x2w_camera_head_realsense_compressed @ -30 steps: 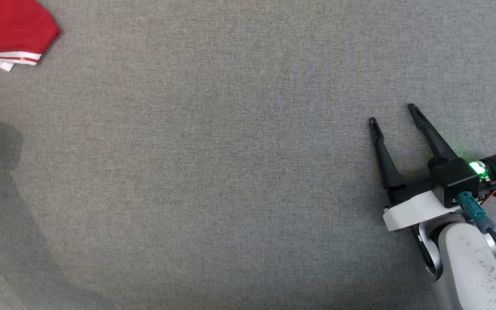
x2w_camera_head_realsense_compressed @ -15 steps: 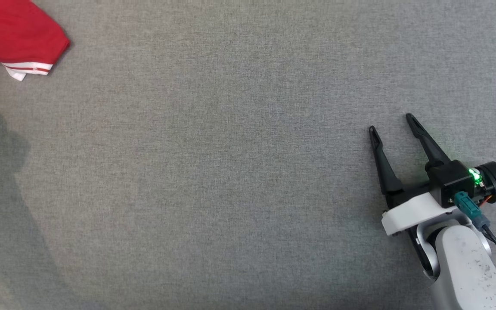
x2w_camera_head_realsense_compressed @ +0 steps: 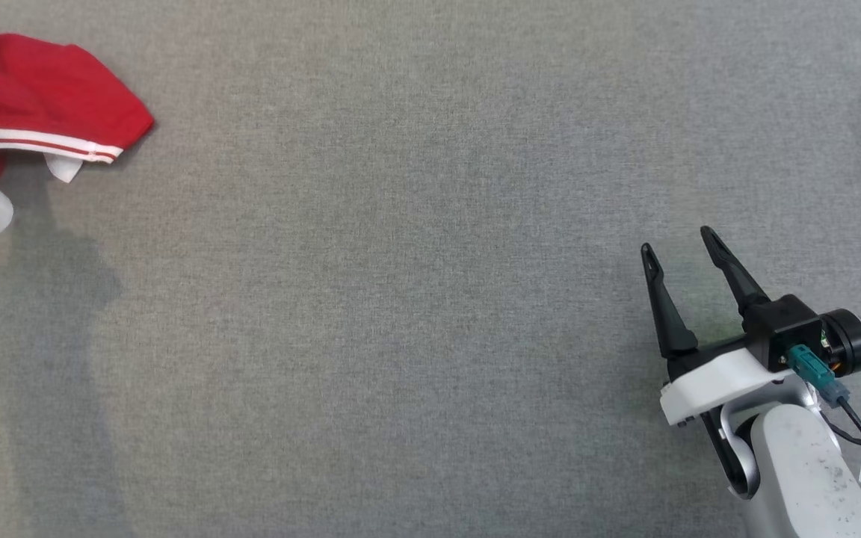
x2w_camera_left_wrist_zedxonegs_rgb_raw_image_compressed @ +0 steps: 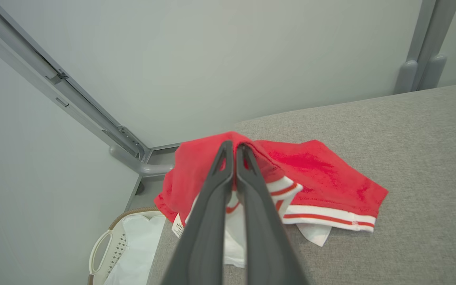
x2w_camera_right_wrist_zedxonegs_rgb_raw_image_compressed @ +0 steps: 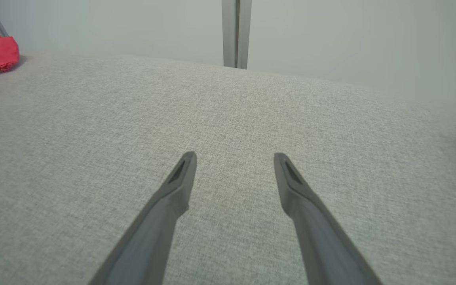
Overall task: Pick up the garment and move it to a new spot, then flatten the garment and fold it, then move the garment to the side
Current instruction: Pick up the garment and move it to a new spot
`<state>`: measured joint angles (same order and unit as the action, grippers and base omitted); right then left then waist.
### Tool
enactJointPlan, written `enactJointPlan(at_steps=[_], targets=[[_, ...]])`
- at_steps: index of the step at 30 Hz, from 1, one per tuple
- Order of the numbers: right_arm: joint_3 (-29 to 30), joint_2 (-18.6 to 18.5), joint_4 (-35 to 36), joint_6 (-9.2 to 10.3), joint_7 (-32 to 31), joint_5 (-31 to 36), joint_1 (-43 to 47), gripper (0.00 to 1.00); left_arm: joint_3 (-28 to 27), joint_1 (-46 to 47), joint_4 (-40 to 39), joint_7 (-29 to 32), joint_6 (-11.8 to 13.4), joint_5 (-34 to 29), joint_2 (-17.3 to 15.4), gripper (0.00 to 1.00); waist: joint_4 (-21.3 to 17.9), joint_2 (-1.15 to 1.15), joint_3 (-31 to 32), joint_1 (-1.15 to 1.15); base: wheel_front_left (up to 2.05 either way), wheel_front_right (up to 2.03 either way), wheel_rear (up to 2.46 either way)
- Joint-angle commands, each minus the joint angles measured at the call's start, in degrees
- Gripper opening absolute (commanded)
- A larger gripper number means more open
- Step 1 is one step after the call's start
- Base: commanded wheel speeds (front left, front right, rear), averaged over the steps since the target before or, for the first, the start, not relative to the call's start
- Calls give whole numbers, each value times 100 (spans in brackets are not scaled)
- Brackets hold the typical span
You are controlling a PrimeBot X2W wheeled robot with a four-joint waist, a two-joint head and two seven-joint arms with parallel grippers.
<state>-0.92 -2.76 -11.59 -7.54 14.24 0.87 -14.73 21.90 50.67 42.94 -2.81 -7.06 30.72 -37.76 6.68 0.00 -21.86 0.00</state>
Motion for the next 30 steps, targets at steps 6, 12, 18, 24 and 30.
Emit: enactJointPlan(at_steps=[6, 12, 18, 24, 30], targets=[[97, -26, -276, 11, 97, -269, 178, 100, 260, 137, -906, 314, -40, -32, -94, 0, -306, 0, 876, 0, 0, 0, 0], [224, -26, -332, 10, 98, -467, 358, 100, 643, 277, -1828, 746, -39, 21, 199, 0, -594, 0, 1389, 0, 0, 0, 0], [328, -23, -307, 10, 99, -584, 491, 100, 968, 396, -2331, 1021, 4, 266, 960, 0, -959, 0, 1610, 0, 0, 0, 0], [264, -24, -318, 10, 99, -663, 432, 100, 1335, 444, -1964, 773, 15, 381, 1967, 0, -1428, 0, 1557, 0, 0, 0, 0], [90, -24, -316, 10, 100, -783, 260, 100, 1658, 445, -1160, 262, 16, 420, 2960, 0, -1928, 0, 1233, 0, 0, 0, 0]])
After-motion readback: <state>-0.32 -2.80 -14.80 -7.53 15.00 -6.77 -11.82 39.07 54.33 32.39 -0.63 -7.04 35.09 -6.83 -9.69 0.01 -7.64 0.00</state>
